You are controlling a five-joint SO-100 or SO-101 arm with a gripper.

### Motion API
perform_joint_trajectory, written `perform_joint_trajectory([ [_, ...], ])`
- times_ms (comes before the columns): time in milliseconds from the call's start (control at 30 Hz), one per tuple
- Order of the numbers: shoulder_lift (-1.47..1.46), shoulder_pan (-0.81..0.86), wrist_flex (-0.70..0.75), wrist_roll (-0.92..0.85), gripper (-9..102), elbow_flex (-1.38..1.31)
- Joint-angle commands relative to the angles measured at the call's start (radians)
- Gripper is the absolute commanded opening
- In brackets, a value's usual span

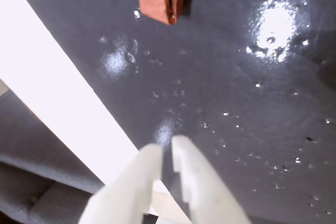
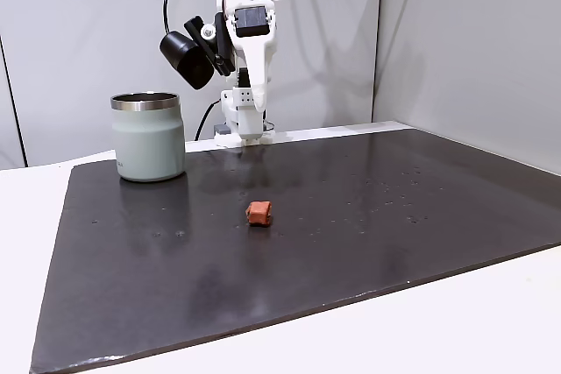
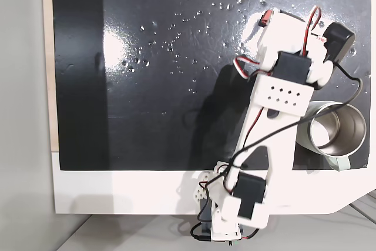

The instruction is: Grasp a cube and put it in the cup.

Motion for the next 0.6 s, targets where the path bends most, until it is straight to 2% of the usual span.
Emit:
perform_joint_trajectory([
  [0,-0.084,-0.015,0.087,0.028,0,-0.209],
  [233,-0.278,-0.018,0.252,0.066,0,-0.489],
  [567,-0.387,-0.017,0.316,0.08,0,-0.615],
])
